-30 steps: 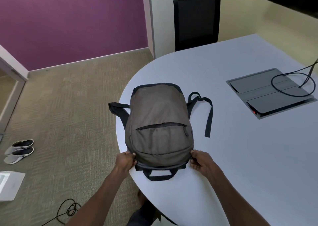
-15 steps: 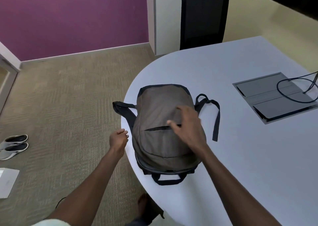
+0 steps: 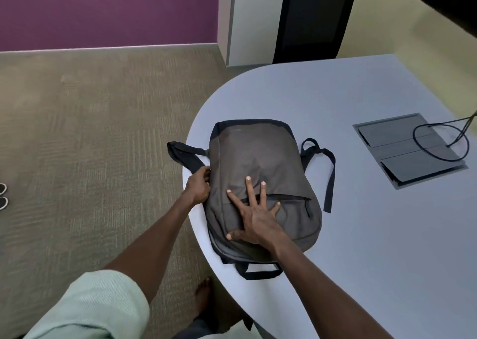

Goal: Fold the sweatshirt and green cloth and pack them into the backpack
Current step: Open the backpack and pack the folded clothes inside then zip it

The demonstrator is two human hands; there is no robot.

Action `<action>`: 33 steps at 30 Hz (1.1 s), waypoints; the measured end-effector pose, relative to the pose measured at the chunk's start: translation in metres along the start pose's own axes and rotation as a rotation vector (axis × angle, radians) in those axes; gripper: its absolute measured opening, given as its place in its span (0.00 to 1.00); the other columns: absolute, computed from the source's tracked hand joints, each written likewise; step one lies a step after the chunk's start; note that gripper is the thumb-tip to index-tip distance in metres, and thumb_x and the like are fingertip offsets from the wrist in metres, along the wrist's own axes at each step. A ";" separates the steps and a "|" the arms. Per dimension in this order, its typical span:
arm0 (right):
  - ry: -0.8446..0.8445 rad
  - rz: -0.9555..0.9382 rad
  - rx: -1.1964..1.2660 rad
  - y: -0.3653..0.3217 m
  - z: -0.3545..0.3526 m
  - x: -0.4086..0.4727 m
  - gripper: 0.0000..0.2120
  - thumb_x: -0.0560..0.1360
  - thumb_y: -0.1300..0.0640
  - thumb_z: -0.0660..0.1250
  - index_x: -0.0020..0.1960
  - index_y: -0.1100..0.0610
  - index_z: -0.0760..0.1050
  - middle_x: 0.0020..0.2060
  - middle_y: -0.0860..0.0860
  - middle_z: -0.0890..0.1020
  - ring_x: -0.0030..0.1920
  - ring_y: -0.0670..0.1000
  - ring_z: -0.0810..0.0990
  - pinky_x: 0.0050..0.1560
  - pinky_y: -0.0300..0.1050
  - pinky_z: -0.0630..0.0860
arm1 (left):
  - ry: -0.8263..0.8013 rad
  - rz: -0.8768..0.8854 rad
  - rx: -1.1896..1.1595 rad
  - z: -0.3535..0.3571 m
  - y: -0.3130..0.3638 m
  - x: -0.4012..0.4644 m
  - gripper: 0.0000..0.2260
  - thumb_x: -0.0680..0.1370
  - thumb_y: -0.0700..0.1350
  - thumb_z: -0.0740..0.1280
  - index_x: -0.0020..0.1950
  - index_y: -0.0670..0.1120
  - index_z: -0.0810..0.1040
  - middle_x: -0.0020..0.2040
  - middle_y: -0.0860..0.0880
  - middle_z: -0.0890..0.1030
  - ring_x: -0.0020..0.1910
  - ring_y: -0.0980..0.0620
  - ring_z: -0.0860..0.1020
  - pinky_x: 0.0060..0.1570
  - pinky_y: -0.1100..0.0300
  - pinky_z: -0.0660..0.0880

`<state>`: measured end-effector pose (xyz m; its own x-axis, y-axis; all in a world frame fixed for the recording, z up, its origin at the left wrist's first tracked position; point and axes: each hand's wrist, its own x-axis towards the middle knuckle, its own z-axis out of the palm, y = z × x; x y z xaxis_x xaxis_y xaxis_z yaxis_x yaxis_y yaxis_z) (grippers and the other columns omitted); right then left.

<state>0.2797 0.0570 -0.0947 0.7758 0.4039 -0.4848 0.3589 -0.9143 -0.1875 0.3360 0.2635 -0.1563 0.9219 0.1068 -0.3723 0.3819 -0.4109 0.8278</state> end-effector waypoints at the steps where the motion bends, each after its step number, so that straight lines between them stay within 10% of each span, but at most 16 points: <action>1: 0.004 0.004 0.007 0.000 0.003 0.001 0.56 0.66 0.33 0.73 0.77 0.33 0.35 0.71 0.47 0.19 0.72 0.65 0.22 0.61 0.87 0.45 | -0.025 0.012 0.027 0.000 0.000 0.003 0.27 0.75 0.28 0.59 0.75 0.40 0.66 0.70 0.42 0.74 0.67 0.44 0.75 0.66 0.56 0.71; 8: 0.024 0.031 0.026 0.000 0.008 0.002 0.56 0.65 0.32 0.73 0.76 0.33 0.36 0.71 0.45 0.19 0.71 0.63 0.20 0.62 0.87 0.44 | -0.094 0.045 0.241 -0.006 -0.015 0.031 0.16 0.78 0.33 0.62 0.66 0.38 0.76 0.61 0.41 0.81 0.59 0.45 0.79 0.48 0.64 0.67; 19: 0.013 0.051 0.052 -0.006 0.009 0.004 0.56 0.64 0.32 0.75 0.77 0.33 0.38 0.71 0.44 0.20 0.73 0.62 0.22 0.63 0.85 0.45 | 0.050 0.339 0.534 -0.024 -0.051 0.017 0.14 0.80 0.40 0.62 0.36 0.41 0.78 0.33 0.43 0.80 0.32 0.44 0.76 0.34 0.48 0.74; 33: -0.018 0.056 0.043 -0.004 0.008 0.008 0.54 0.65 0.30 0.72 0.78 0.34 0.39 0.71 0.43 0.19 0.73 0.63 0.22 0.63 0.85 0.44 | 0.098 0.524 0.700 0.000 -0.092 -0.079 0.11 0.73 0.28 0.67 0.37 0.43 0.78 0.30 0.45 0.75 0.31 0.49 0.70 0.29 0.56 0.68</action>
<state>0.2805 0.0636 -0.1049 0.7845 0.3516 -0.5108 0.2920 -0.9362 -0.1959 0.2278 0.2926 -0.2029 0.9812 -0.1869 0.0478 -0.1894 -0.8862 0.4228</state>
